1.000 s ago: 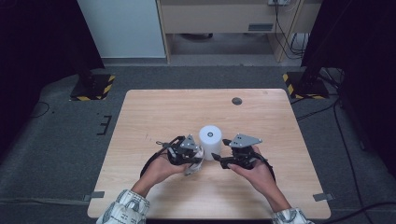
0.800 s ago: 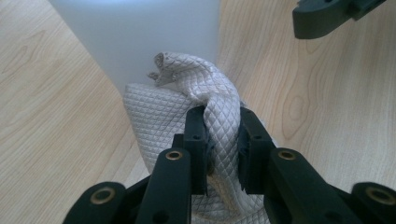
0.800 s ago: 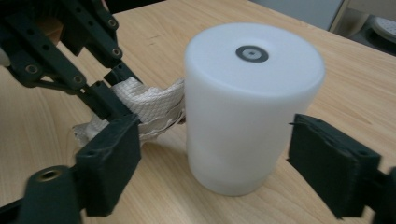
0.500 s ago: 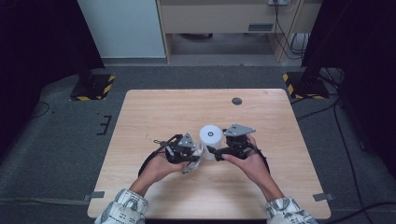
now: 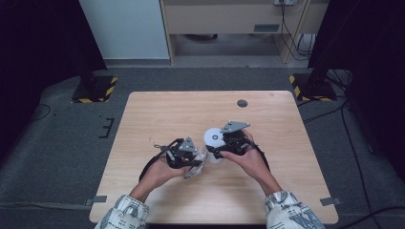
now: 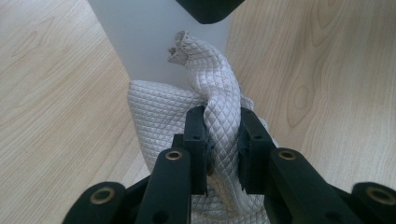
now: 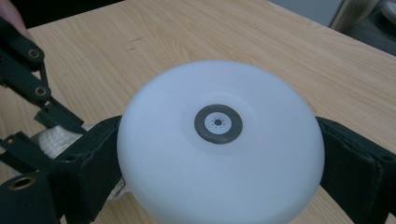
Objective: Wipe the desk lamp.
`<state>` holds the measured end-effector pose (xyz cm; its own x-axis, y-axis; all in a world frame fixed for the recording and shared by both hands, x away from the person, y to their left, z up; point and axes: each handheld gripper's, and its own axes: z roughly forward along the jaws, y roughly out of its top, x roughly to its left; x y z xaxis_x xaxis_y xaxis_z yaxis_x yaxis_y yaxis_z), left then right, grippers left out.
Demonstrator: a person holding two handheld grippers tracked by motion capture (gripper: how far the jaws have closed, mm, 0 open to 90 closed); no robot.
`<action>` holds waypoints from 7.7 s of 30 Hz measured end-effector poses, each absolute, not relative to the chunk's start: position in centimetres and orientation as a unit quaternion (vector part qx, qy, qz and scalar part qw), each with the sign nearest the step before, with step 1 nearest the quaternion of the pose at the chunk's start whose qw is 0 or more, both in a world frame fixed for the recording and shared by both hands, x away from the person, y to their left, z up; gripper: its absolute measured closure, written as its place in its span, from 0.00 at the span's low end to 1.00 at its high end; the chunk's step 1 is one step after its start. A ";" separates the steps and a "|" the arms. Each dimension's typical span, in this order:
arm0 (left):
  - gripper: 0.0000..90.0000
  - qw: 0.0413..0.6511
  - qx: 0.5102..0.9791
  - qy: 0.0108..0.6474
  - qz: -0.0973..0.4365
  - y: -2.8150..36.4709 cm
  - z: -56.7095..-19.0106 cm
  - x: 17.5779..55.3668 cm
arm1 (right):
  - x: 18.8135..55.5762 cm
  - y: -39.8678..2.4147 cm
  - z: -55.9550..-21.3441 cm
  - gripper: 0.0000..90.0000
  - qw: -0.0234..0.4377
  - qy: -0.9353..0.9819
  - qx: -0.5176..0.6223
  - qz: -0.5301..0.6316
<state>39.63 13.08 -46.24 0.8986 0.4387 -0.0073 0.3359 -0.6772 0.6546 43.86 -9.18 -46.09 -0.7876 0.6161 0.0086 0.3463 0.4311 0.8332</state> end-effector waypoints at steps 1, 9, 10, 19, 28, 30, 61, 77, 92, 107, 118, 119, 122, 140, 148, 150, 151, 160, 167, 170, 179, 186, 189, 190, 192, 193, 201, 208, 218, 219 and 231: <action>0.84 0.341 0.913 0.212 0.075 13.1 -46.2 39.6 | 43.9 -9.2 -46.1 0.10 0.150 0.832 0.289 0.448; 0.84 0.350 0.909 0.212 0.083 13.6 -45.0 39.4 | 41.7 -9.8 -45.9 0.10 0.139 0.842 0.269 0.446; 0.84 0.350 0.909 0.212 0.083 13.6 -45.0 39.4 | 41.7 -9.8 -45.9 0.10 0.139 0.842 0.269 0.446; 0.84 0.343 0.913 0.208 0.080 12.9 -45.3 39.5 | 39.0 -11.2 -46.1 0.10 0.137 0.839 0.267 0.454; 0.84 0.312 0.926 0.198 0.074 11.1 -47.4 39.3 | 39.0 -11.2 -46.2 0.10 0.136 0.837 0.263 0.459; 0.84 0.304 0.929 0.195 0.079 10.8 -47.7 39.3 | 38.9 -11.2 -46.2 0.10 0.135 0.837 0.263 0.460; 0.84 0.312 0.925 0.206 0.074 11.4 -48.4 39.2 | 39.1 -10.8 -46.1 0.10 0.134 0.840 0.260 0.457; 0.84 0.351 0.911 0.202 0.078 12.2 -45.8 37.5 | 39.5 -10.1 -46.1 0.10 0.136 0.838 0.267 0.456; 0.84 0.362 0.911 0.187 0.067 11.3 -46.1 36.6 | 39.6 -10.1 -46.1 0.10 0.137 0.838 0.267 0.456; 0.84 0.368 0.910 0.177 0.071 10.7 -45.2 36.0 | 39.5 -10.0 -46.1 0.10 0.135 0.839 0.269 0.453; 0.84 0.356 0.913 0.189 0.059 11.0 -47.2 36.5 | 39.5 -10.1 -46.1 0.10 0.134 0.839 0.269 0.454; 0.84 0.356 0.913 0.190 0.060 11.0 -47.2 36.5 | 39.5 -10.1 -46.0 0.10 0.134 0.839 0.271 0.453; 0.84 0.357 0.913 0.190 0.060 11.1 -47.1 36.5 | 39.5 -10.0 -45.9 0.10 0.136 0.839 0.274 0.450; 0.84 0.364 0.910 0.188 0.058 11.4 -46.8 36.3 | 40.6 -11.5 -44.1 0.26 0.122 0.816 0.287 0.487; 0.84 0.384 0.904 0.175 0.070 11.0 -44.0 35.8 | 41.0 -11.4 -44.2 0.28 0.102 0.816 0.290 0.491; 0.84 0.381 0.906 0.166 0.078 10.5 -43.2 35.6 | 40.9 -11.2 -44.1 0.29 0.101 0.817 0.286 0.490; 0.84 0.381 0.906 0.166 0.078 10.5 -43.2 35.6 | 40.9 -11.2 -44.1 0.29 0.101 0.817 0.286 0.490; 0.84 0.358 0.915 0.176 0.055 9.7 -46.5 36.2 | 41.1 -11.3 -44.2 0.30 0.094 0.818 0.285 0.492; 0.84 0.340 0.923 0.174 0.050 9.6 -47.9 36.5 | 41.0 -11.3 -44.2 0.30 0.098 0.818 0.283 0.492; 0.84 0.345 0.921 0.175 0.049 9.5 -47.8 36.4 | 41.0 -11.3 -44.2 0.30 0.098 0.818 0.282 0.492; 0.84 0.390 0.904 0.165 0.064 9.2 -44.7 35.6 | 40.9 -11.3 -44.1 0.30 0.103 0.819 0.280 0.490; 0.84 0.359 0.916 0.169 0.057 8.5 -46.9 35.7 | 40.9 -11.3 -44.1 0.30 0.104 0.819 0.278 0.491; 0.84 0.341 0.923 0.172 0.052 8.3 -48.2 35.9 | 40.9 -11.2 -44.1 0.30 0.104 0.820 0.277 0.491; 0.84 0.335 0.925 0.170 0.050 8.4 -48.4 36.0 | 40.9 -11.2 -44.1 0.30 0.104 0.820 0.277 0.491; 0.84 0.333 0.926 0.174 0.049 8.7 -48.5 36.2 | 40.9 -11.3 -44.1 0.30 0.104 0.819 0.277 0.491; 0.84 0.330 0.926 0.174 0.049 8.9 -48.5 36.3 | 40.9 -11.3 -44.1 0.30 0.105 0.819 0.277 0.491; 0.84 0.345 0.912 0.211 0.062 11.5 -48.0 37.5 | 40.9 -11.2 -44.1 0.30 0.105 0.820 0.277 0.490; 0.84 0.375 0.894 0.232 0.079 12.9 -46.1 37.8 | 40.9 -11.2 -44.1 0.30 0.105 0.820 0.277 0.491; 0.84 0.370 0.904 0.201 0.072 11.0 -45.7 36.7 | 40.9 -11.1 -44.1 0.30 0.106 0.819 0.276 0.492; 0.84 0.371 0.905 0.198 0.071 10.8 -45.7 36.6 | 40.9 -11.1 -44.1 0.30 0.105 0.819 0.276 0.492; 0.84 0.389 0.900 0.183 0.076 9.6 -44.0 35.7 | 40.9 -11.3 -44.1 0.31 0.105 0.818 0.279 0.491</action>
<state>35.68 9.55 -44.01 0.9213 0.3888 -0.0052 0.2701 -0.6302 0.7280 40.90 -11.32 -44.14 -0.8226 0.5593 0.1023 0.3533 0.3618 0.8627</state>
